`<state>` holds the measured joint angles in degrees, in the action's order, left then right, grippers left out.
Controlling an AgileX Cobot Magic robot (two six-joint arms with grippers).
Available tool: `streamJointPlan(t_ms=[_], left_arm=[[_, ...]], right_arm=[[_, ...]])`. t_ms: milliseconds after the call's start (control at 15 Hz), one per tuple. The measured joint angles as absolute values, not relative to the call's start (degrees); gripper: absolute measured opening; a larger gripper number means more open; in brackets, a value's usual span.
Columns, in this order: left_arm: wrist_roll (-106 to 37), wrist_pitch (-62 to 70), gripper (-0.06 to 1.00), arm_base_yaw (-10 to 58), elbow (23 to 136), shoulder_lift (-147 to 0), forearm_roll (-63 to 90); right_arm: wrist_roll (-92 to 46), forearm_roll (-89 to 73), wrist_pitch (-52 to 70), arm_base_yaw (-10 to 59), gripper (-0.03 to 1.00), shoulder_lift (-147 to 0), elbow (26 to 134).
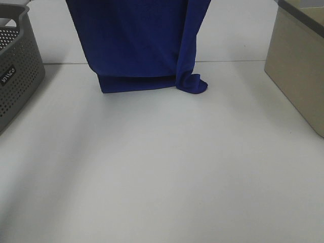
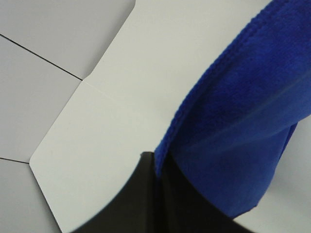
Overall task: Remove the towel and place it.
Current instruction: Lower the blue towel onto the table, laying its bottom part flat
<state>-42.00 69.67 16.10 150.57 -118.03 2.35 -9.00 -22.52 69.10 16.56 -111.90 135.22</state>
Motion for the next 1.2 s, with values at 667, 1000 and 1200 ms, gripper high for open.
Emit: streamJointPlan(t_ms=[667,1000,1200], left_arm=[[-30.4,69.8,0.0,16.0,140.2,-109.0,-2.2],[-30.4,68.3,0.0,16.1,140.0,-109.0,-2.5],[-31.5,62.2,0.0,16.5,140.0,-110.2,-6.9]], right_arm=[[-15.4,-24.2,69.7,16.6,0.02,-105.8,129.2],[-20.6,-18.8,66.1,17.1,0.02,-105.8,129.2],[-28.2,-14.9,59.3,17.2,0.02,-105.9,129.2]])
